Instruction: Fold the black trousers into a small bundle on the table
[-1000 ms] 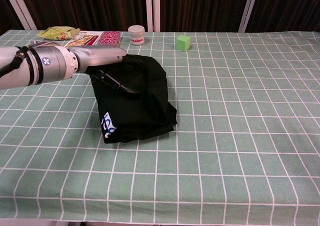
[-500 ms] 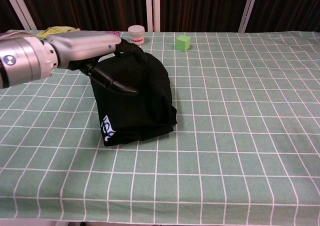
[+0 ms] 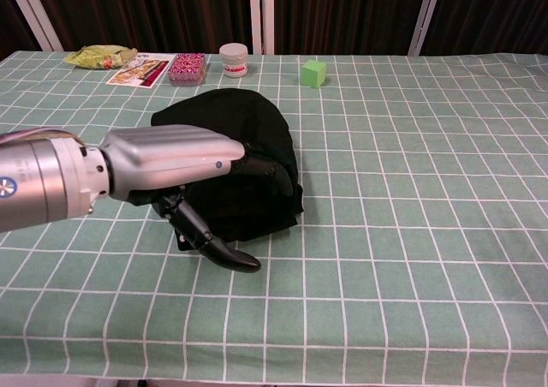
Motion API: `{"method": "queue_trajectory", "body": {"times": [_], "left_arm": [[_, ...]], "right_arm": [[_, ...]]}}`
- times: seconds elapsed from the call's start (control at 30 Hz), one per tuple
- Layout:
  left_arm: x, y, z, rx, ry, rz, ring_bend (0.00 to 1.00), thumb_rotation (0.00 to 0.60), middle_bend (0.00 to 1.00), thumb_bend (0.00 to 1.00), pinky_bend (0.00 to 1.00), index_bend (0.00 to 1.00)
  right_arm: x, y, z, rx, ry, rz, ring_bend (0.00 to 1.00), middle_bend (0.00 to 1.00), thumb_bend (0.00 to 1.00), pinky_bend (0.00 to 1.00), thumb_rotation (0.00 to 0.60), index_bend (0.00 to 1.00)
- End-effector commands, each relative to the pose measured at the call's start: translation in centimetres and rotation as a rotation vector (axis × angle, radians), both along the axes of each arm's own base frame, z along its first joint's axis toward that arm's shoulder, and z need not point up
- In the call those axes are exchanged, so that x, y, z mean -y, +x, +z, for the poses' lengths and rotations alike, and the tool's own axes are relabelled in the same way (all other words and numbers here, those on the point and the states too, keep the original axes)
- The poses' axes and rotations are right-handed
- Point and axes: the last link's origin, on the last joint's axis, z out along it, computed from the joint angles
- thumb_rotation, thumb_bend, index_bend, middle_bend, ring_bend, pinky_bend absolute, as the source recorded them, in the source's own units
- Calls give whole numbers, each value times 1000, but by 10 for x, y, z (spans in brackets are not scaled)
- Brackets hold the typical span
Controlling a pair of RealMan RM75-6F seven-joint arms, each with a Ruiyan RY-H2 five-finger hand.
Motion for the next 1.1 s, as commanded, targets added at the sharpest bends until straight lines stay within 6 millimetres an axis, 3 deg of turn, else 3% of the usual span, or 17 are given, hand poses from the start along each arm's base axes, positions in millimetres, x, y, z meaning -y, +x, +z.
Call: {"method": "queue_trajectory", "body": {"times": [0.03,0.23,0.37,0.47,0.63,0.77,0.9,1.1], "left_arm": [[-2,11,-14,-3,9,-40,77,248,217,63,180,205],[-2,14,-41,-88,10,-86,77,248,216,63,180,205],[3,12,-46,-109,-8,-77,77,248,216,63,181,205],[5,17,-32,-72,-6,-61,77,253,217,63,181,204],[8,34,9,79,8,-36,77,275,217,63,180,205],[-4,40,25,141,55,-27,77,281,216,63,180,205],[-23,39,12,92,121,-32,77,280,217,63,180,205],[-40,26,-25,-61,146,-22,77,283,216,63,178,205]], "right_arm": [[0,0,0,1,2,-1,130,169,477,183,600,227],[0,-2,0,1,3,-3,130,169,477,182,600,227],[-2,-3,0,6,-2,-6,130,169,477,182,600,227],[-3,-4,2,10,-9,-7,130,169,477,182,600,227],[-5,-6,4,13,-17,-8,130,169,477,183,600,227],[-5,-6,4,13,-17,-6,130,169,477,182,600,227],[-6,-6,3,15,-15,-6,130,169,477,182,600,227],[-7,-8,3,16,-16,-14,130,169,477,182,600,227]]}}
